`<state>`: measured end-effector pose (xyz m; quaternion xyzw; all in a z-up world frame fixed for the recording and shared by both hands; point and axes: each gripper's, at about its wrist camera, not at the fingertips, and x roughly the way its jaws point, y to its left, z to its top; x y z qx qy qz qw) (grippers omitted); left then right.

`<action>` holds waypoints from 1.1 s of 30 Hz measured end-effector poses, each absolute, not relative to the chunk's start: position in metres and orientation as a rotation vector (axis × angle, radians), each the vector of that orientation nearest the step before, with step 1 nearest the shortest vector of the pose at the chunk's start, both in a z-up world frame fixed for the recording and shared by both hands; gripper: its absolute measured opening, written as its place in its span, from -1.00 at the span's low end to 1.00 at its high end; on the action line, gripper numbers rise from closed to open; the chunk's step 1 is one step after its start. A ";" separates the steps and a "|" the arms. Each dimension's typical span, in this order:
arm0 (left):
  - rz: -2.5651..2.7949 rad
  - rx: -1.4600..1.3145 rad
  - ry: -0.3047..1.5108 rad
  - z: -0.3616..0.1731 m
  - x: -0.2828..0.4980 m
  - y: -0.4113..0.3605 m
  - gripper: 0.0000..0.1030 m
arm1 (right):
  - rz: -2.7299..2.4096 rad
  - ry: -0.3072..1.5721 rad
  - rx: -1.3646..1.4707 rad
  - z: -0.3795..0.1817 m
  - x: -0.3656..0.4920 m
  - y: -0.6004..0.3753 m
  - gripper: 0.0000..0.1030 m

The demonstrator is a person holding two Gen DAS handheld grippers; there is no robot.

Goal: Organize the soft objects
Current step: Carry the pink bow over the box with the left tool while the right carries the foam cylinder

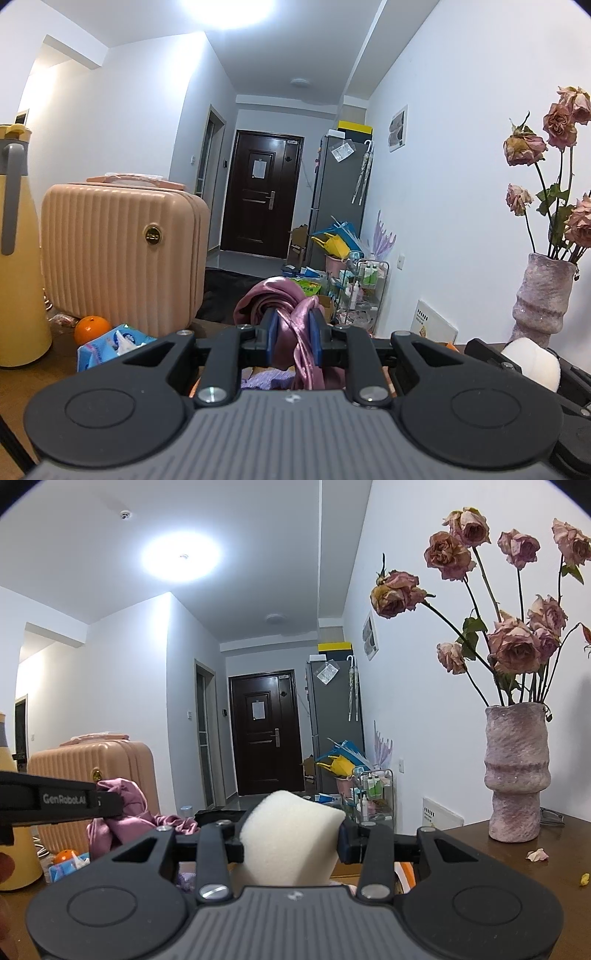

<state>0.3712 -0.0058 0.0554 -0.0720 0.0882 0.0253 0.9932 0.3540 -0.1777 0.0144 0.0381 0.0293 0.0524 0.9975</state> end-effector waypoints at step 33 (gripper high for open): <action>0.071 -0.110 0.245 0.035 0.459 -0.015 -0.63 | 0.081 0.184 0.056 0.005 0.437 -0.180 -0.24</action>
